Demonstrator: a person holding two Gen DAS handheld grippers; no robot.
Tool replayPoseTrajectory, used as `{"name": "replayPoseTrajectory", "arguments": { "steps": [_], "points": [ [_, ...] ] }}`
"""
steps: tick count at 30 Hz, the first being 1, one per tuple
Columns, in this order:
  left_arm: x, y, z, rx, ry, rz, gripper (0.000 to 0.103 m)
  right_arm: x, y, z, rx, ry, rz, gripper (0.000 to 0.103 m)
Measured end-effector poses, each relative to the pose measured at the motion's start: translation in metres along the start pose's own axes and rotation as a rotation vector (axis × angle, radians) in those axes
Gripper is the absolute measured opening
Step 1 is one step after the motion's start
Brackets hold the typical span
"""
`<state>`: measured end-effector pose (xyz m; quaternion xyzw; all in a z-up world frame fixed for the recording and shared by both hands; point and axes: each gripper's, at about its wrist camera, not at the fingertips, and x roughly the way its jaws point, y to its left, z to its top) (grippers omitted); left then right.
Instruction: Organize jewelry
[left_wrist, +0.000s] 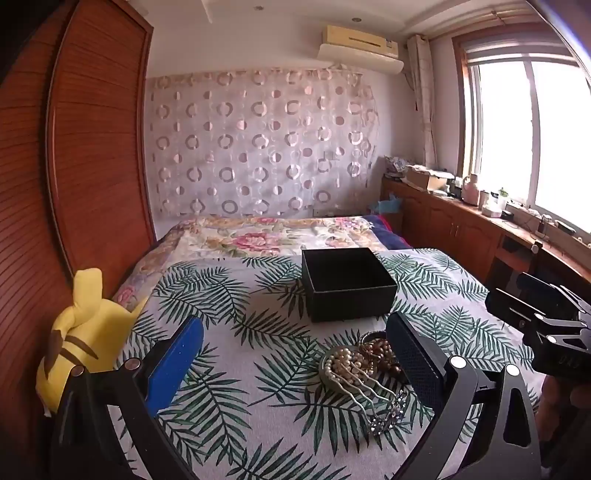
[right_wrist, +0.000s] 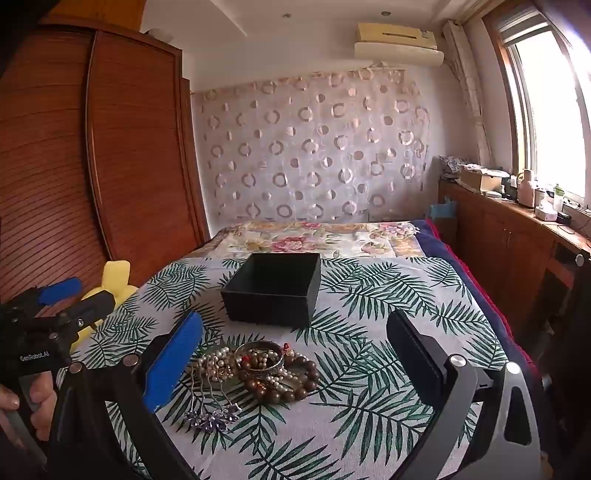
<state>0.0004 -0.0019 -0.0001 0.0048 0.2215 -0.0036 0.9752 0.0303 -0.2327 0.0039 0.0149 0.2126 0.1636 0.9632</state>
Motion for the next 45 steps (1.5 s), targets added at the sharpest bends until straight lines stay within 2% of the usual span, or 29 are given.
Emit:
{"name": "replayPoseTrajectory", "arguments": {
  "steps": [15,25,27,45],
  "points": [
    [-0.005,0.0,-0.001,-0.008,0.002,-0.003,0.096,0.0,0.001,0.0,0.001,-0.001,0.0,0.101],
    [-0.014,-0.013,-0.001,-0.004,-0.002,0.0,0.096,0.0,0.0,0.0,0.001,-0.003,0.0,0.101],
    [-0.005,0.003,-0.001,-0.011,0.002,-0.004,0.096,0.0,0.001,0.0,0.001,-0.002,-0.001,0.101],
    [-0.005,0.003,-0.002,-0.009,0.0,-0.002,0.096,0.0,0.007,-0.001,0.0,-0.002,0.0,0.101]
  ]
}}
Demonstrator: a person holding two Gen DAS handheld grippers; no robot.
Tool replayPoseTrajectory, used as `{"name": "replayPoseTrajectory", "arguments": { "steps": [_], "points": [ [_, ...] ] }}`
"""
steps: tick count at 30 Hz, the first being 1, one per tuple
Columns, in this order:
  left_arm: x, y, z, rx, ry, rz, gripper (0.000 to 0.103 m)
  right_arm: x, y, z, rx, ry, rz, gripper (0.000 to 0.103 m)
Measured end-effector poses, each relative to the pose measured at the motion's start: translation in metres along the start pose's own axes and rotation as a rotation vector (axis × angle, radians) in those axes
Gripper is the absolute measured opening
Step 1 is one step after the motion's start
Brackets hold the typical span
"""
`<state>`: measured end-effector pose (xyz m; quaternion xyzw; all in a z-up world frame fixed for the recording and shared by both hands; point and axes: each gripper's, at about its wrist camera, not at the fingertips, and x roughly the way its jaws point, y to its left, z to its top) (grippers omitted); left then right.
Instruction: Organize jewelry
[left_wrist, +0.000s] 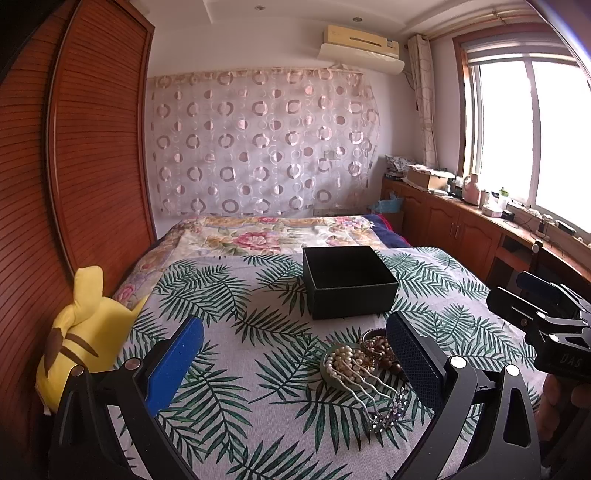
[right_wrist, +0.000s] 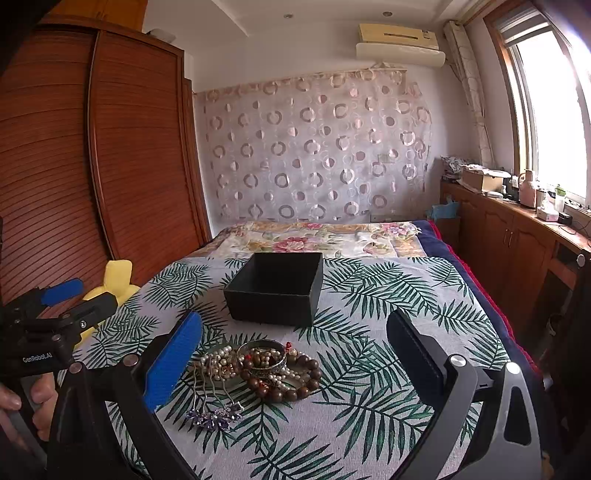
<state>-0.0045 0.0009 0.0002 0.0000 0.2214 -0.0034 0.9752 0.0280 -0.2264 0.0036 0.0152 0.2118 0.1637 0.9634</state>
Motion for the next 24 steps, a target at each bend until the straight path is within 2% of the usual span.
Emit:
{"name": "replayPoseTrajectory", "arguments": {
  "steps": [24],
  "points": [
    [0.0001,-0.0012,-0.0006,-0.003,0.0,0.0,0.096,-0.0019,0.0013,0.0016,0.0,-0.002,0.001,0.101]
  ]
}}
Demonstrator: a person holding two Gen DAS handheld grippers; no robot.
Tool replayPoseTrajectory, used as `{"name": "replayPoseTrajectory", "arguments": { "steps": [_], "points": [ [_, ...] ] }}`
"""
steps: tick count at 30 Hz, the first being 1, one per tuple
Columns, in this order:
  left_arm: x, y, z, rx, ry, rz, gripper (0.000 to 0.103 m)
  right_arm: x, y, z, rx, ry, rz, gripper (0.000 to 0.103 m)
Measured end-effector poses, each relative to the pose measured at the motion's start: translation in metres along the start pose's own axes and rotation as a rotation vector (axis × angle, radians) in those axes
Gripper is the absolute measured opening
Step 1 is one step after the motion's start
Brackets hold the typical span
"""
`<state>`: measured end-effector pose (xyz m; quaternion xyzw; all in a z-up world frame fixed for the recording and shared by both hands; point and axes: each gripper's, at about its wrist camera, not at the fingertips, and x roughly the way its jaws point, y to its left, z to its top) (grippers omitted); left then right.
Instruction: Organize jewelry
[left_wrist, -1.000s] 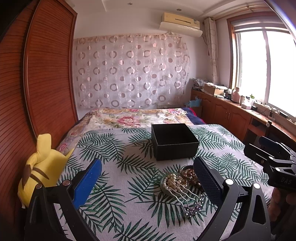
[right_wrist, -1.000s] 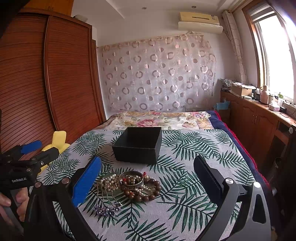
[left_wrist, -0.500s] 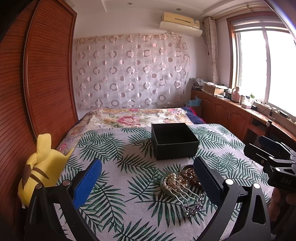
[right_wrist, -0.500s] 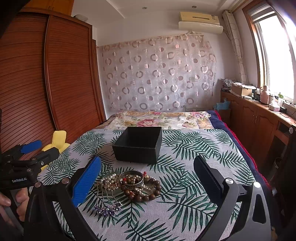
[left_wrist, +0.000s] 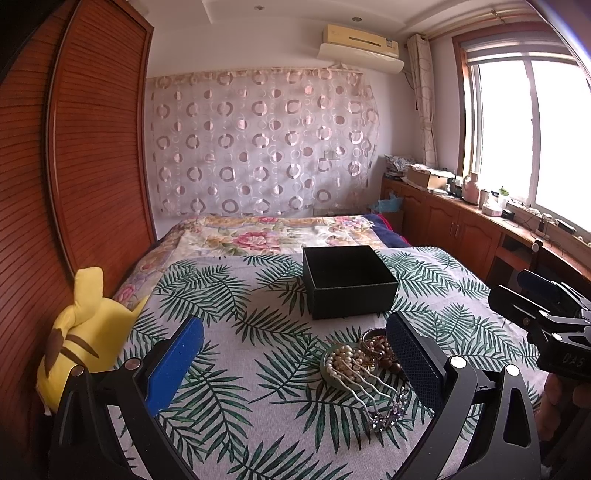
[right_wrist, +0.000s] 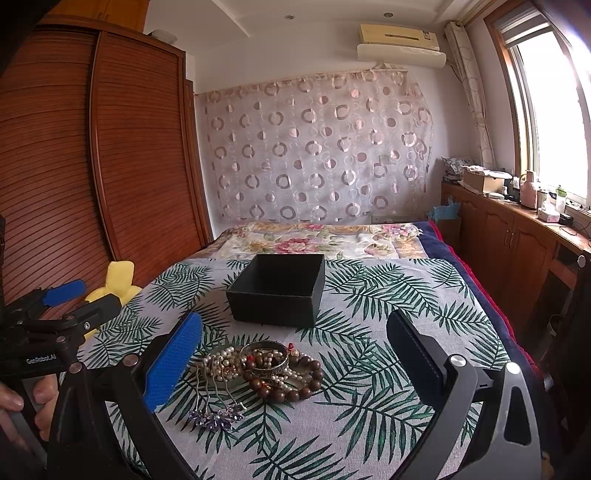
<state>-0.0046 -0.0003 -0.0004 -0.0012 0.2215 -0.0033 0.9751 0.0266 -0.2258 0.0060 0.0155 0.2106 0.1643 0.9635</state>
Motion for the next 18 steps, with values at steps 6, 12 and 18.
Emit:
{"name": "replayPoseTrajectory", "arguments": {
  "steps": [6,12,18],
  "points": [
    [0.0,0.0,0.0,-0.001,0.002,0.0,0.096,0.001,0.0,0.0,0.0,-0.001,0.0,0.101],
    [0.0,0.002,-0.001,-0.002,0.008,-0.006,0.096,0.001,0.002,0.0,-0.003,0.003,0.002,0.101],
    [0.011,0.003,-0.012,0.003,0.066,-0.026,0.096,0.003,0.007,-0.003,-0.021,0.031,0.019,0.101]
  ]
}}
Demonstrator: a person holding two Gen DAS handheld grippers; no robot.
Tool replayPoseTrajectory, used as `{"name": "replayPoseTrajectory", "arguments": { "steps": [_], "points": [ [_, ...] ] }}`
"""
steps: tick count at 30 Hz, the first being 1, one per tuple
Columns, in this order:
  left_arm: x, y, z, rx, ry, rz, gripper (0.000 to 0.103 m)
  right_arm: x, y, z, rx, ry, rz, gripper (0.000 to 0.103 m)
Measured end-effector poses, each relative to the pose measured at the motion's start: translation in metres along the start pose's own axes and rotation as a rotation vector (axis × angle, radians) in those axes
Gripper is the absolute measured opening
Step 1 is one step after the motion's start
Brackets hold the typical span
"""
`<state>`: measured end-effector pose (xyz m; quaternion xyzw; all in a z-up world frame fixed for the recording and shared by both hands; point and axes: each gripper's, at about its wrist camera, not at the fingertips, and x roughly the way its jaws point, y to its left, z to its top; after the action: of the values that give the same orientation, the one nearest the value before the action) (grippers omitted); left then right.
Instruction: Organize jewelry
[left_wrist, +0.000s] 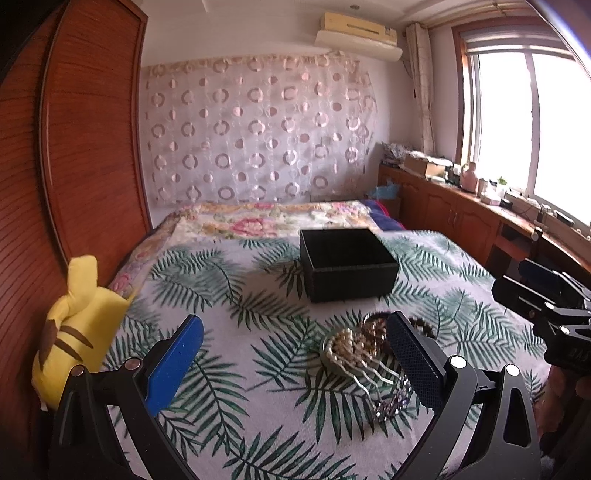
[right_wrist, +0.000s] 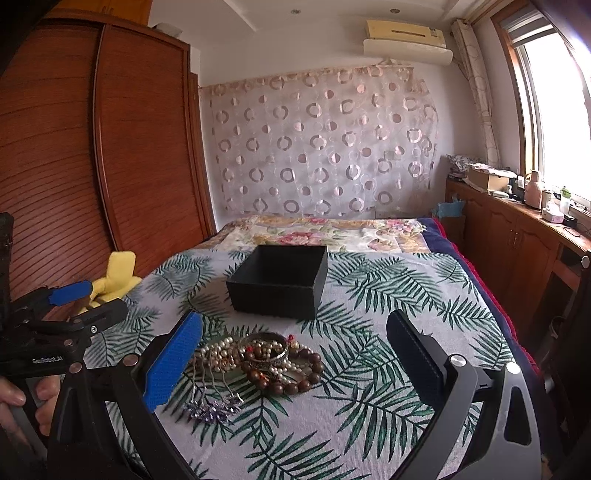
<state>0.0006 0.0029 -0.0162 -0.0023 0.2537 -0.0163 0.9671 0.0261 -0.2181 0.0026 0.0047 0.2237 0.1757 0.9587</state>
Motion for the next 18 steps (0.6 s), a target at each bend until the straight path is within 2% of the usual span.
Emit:
{"name": "replayPoseTrajectory", "arguments": {
  "steps": [5,9,11,18],
  "points": [
    [0.023,-0.004,-0.016,0.007,0.09,-0.044,0.096,0.008,-0.013,-0.012,-0.006,0.028,0.009,0.1],
    [0.044,-0.014,-0.028,0.016,0.177,-0.09,0.096,0.02,-0.023,-0.024,-0.012,0.077,0.016,0.092],
    [0.053,-0.018,-0.034,0.022,0.207,-0.106,0.096,0.025,-0.026,-0.029,-0.014,0.099,0.021,0.09],
    [0.072,-0.038,-0.04,0.052,0.28,-0.156,0.096,0.032,-0.04,-0.039,-0.009,0.133,0.024,0.089]
  ]
}}
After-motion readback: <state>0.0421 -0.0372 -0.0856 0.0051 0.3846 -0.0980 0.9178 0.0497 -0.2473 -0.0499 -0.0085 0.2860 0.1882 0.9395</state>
